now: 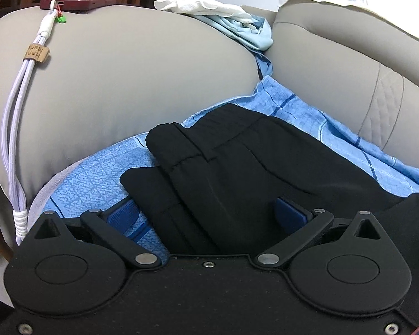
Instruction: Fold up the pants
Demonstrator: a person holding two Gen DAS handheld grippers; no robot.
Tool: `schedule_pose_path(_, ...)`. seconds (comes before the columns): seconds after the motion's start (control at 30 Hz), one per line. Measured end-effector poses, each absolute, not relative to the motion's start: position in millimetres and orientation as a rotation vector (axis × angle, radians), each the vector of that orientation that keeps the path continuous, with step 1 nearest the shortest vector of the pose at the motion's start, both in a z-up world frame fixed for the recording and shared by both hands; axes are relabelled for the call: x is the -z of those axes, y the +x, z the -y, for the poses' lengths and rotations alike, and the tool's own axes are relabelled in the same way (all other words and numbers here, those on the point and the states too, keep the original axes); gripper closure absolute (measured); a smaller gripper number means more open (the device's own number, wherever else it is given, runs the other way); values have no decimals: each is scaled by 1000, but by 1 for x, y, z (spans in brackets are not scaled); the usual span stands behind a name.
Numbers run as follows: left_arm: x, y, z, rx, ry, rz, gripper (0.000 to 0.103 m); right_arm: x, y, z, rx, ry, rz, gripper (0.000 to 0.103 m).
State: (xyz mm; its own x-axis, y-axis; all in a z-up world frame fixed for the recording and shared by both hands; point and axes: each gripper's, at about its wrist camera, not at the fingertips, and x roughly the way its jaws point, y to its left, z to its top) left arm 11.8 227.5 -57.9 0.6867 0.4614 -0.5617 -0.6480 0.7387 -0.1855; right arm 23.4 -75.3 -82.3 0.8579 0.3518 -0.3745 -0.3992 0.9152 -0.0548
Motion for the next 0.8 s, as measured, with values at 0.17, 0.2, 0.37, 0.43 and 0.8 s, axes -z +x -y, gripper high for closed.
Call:
schedule_pose_path(0.17, 58, 10, -231, -638, -418, -488, 0, 83, 22, 77, -397, -131, -363, 0)
schedule_pose_path(0.2, 59, 8, -232, -639, -426, -477, 0, 83, 22, 77, -397, -130, -363, 0)
schedule_pose_path(0.37, 61, 8, -228, -654, -404, -464, 0, 84, 21, 77, -395, -129, -358, 0)
schedule_pose_path(0.43, 60, 13, -225, -665, -375, -490, 0, 84, 21, 77, -395, -129, -357, 0)
schedule_pose_path(0.8, 55, -26, -254, -688, -673, -317, 74, 84, 21, 77, -397, -129, -358, 0)
